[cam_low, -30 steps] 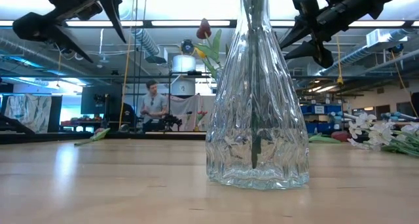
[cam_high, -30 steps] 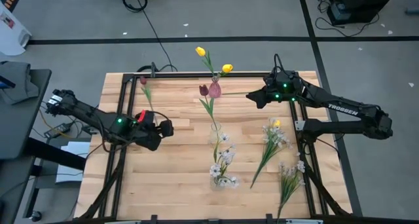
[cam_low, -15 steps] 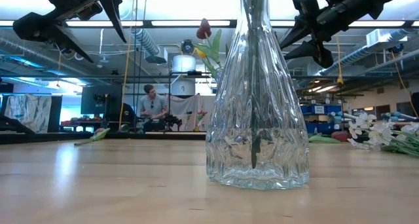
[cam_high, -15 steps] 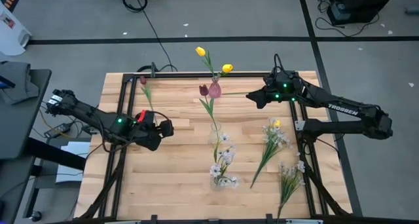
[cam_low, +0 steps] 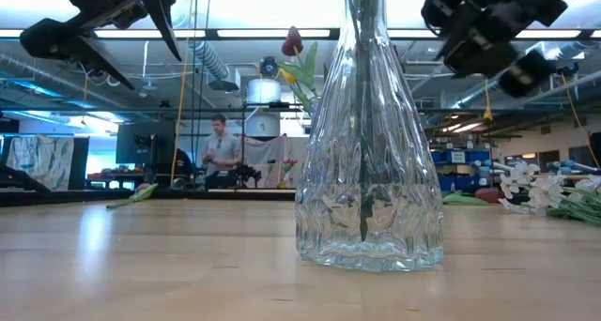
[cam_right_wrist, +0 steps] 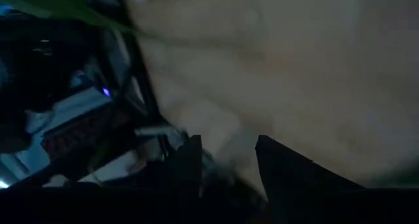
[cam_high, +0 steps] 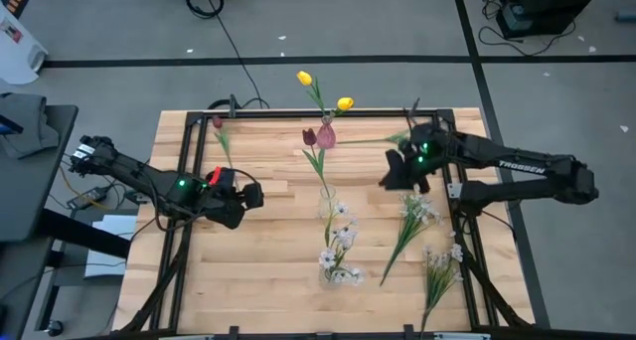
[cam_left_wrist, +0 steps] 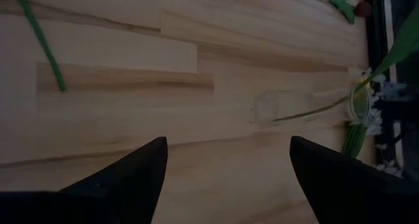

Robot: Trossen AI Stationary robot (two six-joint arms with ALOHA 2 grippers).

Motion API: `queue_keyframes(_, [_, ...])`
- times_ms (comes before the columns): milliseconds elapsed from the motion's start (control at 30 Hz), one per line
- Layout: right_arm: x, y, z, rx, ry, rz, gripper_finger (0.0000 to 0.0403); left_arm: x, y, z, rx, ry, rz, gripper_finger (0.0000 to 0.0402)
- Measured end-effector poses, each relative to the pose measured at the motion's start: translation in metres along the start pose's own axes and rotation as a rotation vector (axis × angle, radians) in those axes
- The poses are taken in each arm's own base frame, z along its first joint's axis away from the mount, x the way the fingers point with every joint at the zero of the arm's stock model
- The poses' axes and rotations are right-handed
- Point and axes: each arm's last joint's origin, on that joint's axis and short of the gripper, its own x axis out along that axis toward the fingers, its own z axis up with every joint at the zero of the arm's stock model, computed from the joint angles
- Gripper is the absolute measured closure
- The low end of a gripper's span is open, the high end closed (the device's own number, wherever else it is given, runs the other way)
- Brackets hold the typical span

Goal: Sort flowers into vase by color
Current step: Put the bottom white flowers into the bottom transparent vase

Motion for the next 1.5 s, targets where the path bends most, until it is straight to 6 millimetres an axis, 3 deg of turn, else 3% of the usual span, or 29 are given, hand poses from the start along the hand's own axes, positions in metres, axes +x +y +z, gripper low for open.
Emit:
queue_keyframes(367, [0.021,-0.009,-0.064,0.381,0.301,-0.223,0.0245,0.0,0.0,0.0,0.144,0.0,-0.003,0.0076])
queue_keyframes(567, [0.026,-0.024,-0.101,0.549,0.304,-0.403,0.0245,0.0,0.0,0.0,0.225,0.0,-0.003,0.0076])
queue_keyframes(700, [0.031,-0.041,-0.101,0.547,0.093,-0.505,0.0245,0.0,0.0,0.0,0.236,-0.001,-0.003,0.0076])
queue_keyframes(867, [0.051,-0.046,-0.1,0.431,-0.143,-0.448,0.0245,0.0,0.0,0.0,0.236,-0.004,-0.005,0.0076])
queue_keyframes(1167, [0.088,-0.055,-0.127,0.288,-0.153,-0.422,0.0245,0.0,0.0,-0.002,0.238,0.046,0.006,0.0076])
queue_keyframes(1500, [0.061,-0.056,-0.185,0.106,-0.083,-0.71,0.0245,0.0,0.0,-0.003,0.259,0.082,0.012,0.0076])
